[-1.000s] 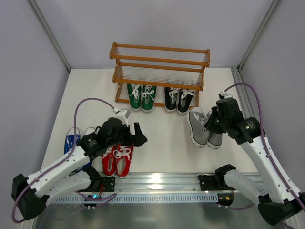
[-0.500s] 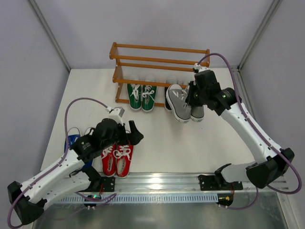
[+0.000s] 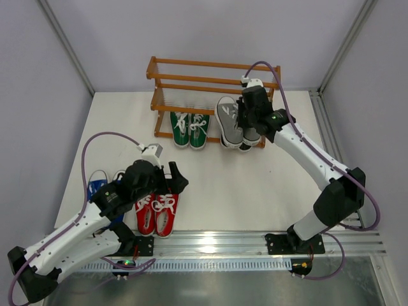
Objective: Place and organize the shoes onto the shoe shelf
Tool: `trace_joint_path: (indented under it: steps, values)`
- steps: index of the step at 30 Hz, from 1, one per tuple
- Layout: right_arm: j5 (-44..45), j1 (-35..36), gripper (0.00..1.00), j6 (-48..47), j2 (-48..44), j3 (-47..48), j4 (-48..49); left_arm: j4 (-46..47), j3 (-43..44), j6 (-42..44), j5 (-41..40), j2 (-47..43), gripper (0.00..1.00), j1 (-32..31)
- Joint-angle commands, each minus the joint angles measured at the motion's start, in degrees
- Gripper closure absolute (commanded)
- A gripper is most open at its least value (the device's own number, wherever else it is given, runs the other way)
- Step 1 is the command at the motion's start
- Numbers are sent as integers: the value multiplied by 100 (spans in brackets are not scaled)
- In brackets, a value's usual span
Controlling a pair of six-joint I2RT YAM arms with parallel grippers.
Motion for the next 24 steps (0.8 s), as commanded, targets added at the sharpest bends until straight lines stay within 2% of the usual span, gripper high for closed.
trace_joint_path:
  steps: [1, 12, 24]
  values:
    - [459, 41, 96, -287, 18, 496, 1679, -7, 102, 43, -119, -47, 0, -25]
    - [916, 41, 96, -674, 616, 689, 2901, -165, 102, -1, -119, -161, 0, -16]
    - [1303, -56, 96, -903, 1496, 1858, 2682, -393, 110, -54, -206, -389, 0, -25]
